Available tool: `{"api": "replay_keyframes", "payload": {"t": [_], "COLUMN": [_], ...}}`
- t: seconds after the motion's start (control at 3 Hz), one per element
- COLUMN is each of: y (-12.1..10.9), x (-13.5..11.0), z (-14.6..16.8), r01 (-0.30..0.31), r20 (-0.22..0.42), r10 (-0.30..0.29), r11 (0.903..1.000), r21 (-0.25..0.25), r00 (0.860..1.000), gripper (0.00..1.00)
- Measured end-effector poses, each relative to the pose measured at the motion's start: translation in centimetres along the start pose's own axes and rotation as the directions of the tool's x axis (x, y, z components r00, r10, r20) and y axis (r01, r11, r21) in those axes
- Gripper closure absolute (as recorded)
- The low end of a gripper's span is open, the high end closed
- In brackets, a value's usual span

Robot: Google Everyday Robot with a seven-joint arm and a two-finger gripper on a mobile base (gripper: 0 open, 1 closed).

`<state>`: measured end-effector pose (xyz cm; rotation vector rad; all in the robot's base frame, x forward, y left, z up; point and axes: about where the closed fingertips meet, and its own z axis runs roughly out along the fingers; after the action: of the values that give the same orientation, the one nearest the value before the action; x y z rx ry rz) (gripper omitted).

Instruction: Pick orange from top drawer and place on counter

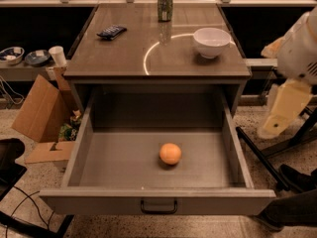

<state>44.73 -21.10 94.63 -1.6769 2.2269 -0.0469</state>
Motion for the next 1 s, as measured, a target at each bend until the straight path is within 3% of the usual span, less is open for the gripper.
{"api": "replay_keyframes", "payload": {"t": [0.67,1.0], "y": [2.3,2.8], "x": [-2.6,-5.5], "z": [14.8,21.3], "r01": [-0.052,-0.089], "r20": [0.153,0.291], "r10": [0.067,0.114], "r11": [0.9938,0.9912], "r21": [-0.098,-0.098], "r00": [0.986,0.95], "gripper": [0.0,0.0]}}
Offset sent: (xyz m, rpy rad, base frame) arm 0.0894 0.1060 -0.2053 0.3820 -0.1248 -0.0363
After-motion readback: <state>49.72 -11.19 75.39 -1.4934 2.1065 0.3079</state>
